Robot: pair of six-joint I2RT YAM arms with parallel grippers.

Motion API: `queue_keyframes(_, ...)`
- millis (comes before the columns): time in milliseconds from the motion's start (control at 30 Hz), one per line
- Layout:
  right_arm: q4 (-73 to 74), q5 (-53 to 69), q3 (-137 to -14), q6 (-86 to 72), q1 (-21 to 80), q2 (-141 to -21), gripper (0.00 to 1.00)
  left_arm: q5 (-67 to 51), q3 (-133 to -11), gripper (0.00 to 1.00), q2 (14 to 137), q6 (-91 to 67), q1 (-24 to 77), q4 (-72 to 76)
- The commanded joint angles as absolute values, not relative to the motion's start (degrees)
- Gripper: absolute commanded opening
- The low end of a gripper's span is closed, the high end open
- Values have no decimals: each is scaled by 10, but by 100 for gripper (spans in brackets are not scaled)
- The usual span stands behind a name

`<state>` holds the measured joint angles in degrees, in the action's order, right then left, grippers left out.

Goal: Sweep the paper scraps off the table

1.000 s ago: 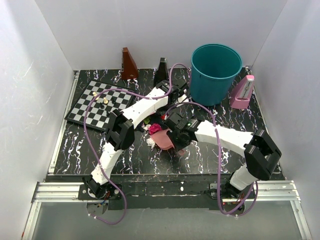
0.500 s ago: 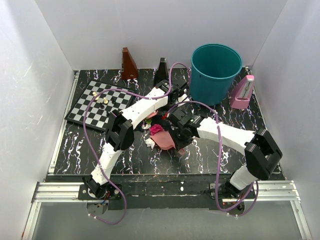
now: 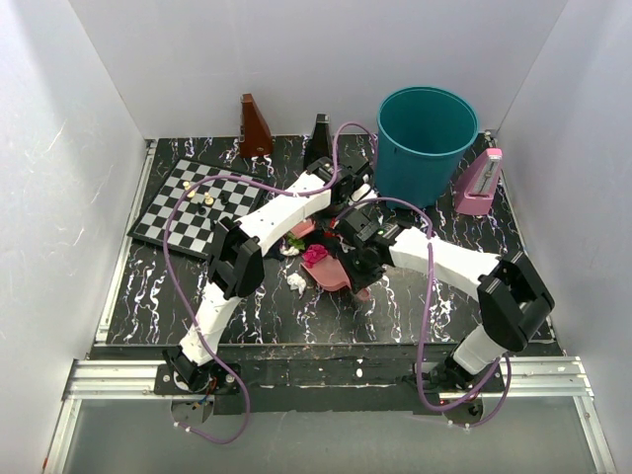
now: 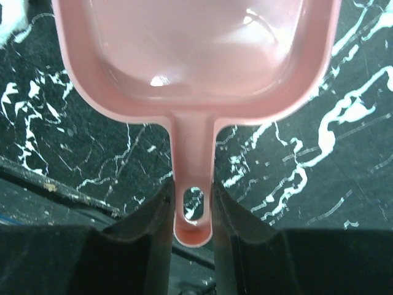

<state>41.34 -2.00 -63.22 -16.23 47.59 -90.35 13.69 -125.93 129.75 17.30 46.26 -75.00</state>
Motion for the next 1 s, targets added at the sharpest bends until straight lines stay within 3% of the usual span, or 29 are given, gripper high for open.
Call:
queue_keyframes(0,385,-36,-636,-162,464,-918,1,-58,-1255,0,1231,122,508,-840)
queue_keyframes(567,315,-95,-550,-159,463,-839,1,-148,-1226,0,1137,36,510,-842)
queue_keyframes(967,294,-108,-502,-173,463,-817,1,52,-1269,0,1097,-18,509,-835)
